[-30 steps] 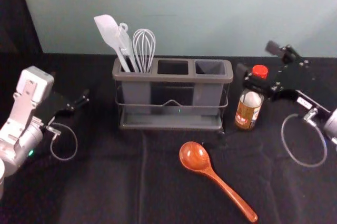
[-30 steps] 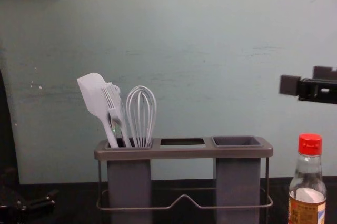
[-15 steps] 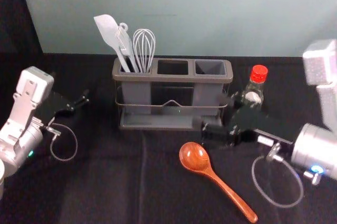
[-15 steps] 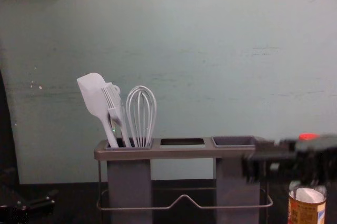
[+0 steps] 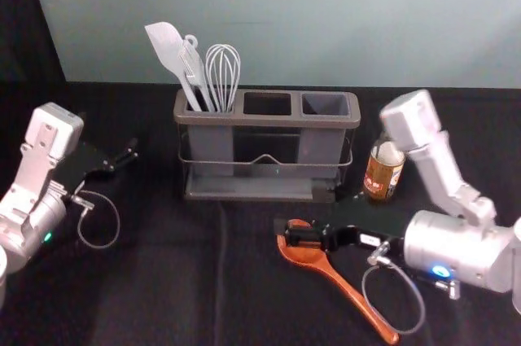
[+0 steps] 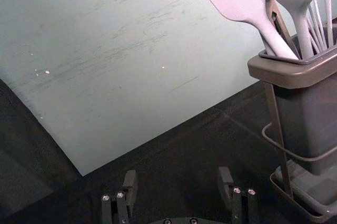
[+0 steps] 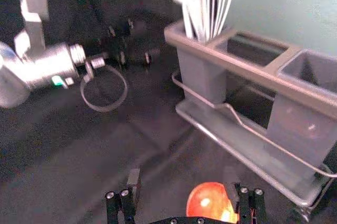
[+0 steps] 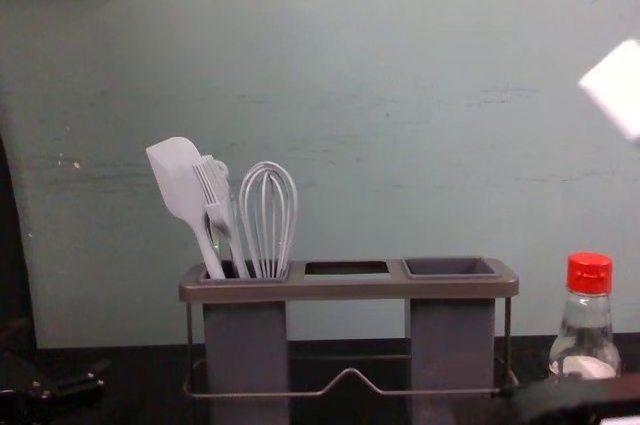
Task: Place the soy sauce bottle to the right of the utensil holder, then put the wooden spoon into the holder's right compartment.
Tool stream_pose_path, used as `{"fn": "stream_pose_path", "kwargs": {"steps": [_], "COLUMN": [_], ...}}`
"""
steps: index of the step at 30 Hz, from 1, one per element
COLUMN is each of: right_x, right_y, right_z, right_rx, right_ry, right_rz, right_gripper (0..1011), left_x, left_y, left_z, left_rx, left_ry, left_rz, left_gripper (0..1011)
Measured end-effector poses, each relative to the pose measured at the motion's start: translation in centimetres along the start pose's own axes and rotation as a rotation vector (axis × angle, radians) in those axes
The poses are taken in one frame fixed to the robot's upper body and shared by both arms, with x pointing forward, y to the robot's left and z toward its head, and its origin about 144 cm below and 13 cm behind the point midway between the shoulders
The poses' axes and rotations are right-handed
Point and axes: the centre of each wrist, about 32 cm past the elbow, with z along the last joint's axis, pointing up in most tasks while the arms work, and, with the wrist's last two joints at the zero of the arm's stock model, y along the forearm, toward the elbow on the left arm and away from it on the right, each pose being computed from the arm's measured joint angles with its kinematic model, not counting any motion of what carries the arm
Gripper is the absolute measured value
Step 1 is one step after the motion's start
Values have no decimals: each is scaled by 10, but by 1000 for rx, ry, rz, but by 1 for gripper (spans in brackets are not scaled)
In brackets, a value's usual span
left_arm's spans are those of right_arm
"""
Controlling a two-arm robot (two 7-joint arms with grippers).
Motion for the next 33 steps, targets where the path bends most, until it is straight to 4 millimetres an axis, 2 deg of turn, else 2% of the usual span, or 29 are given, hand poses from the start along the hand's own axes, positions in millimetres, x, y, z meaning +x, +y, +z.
{"fn": "stream_pose_path", "kwargs": {"steps": [7,13,33], "right_x": [1,7,10], "right_y": [15,23,38], "right_z": [7,2,-9], "right_rx": [-151,-223,-272], "right_ry": [-106,-99,-110], "right_rz": [6,-5,-31], "right_gripper": [1000,1000,1000], "left_x": [0,0,0], "left_y": [0,0,0], "left_z": [0,0,0], "left_rx": [0,0,0], "left_ry": [0,0,0], "left_rz": [0,0,0], "left_gripper": [1005,1005,1005]}}
